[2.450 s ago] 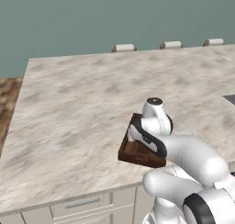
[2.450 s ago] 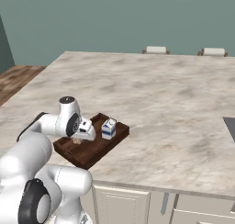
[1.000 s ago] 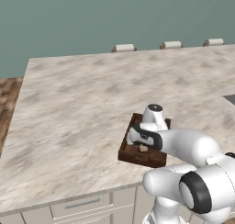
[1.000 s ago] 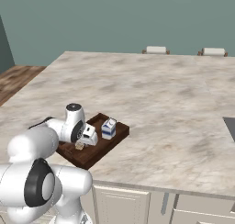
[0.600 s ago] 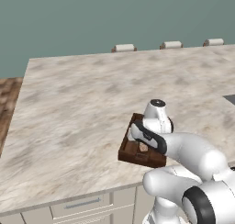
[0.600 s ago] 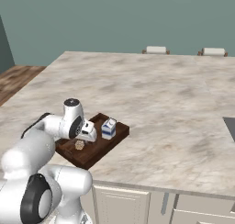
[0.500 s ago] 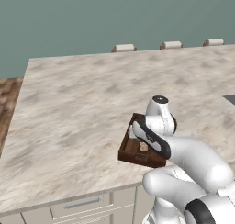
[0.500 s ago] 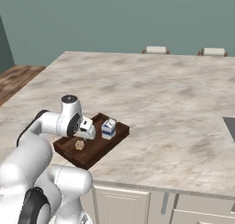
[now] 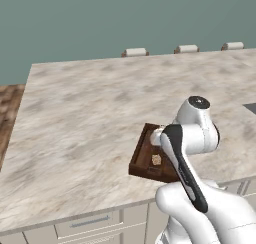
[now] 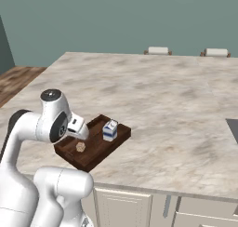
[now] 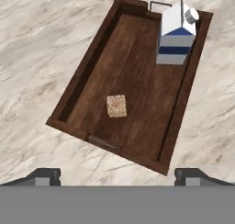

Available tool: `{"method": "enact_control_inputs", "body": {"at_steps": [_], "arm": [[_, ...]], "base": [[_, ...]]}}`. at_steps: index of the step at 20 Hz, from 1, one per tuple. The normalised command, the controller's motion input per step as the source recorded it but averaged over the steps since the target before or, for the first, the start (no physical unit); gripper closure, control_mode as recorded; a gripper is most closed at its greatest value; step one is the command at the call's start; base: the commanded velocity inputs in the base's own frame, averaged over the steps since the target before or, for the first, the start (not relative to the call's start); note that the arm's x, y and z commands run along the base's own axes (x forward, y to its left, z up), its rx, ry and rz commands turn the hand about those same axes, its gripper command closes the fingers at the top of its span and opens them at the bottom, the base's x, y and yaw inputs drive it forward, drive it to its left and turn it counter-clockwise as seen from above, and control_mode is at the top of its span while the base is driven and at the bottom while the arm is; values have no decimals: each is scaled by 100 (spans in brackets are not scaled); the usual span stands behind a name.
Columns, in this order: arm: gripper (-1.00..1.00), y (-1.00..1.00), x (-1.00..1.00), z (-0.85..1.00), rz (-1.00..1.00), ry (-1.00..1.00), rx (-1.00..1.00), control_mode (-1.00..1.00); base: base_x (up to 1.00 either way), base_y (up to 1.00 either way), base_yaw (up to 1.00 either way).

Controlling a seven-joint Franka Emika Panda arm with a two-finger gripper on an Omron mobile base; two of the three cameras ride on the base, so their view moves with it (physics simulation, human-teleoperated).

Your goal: Take out the milk from the fridge and place it on the tray on the counter. Then take the sugar cube near the tray and place it in the tray.

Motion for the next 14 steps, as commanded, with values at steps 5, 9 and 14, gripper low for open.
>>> {"method": "enact_control_inputs", "body": {"at_steps": [5,9,14], "arm": [[-100,0,-83,100,-9,-1,0,-100],[-100,0,-67,100,-3,-3,0,-100],[-100,0,-53,100,0,-3,2,-100]], "base": [[0,0,0],[0,0,0],[0,0,0]]}}
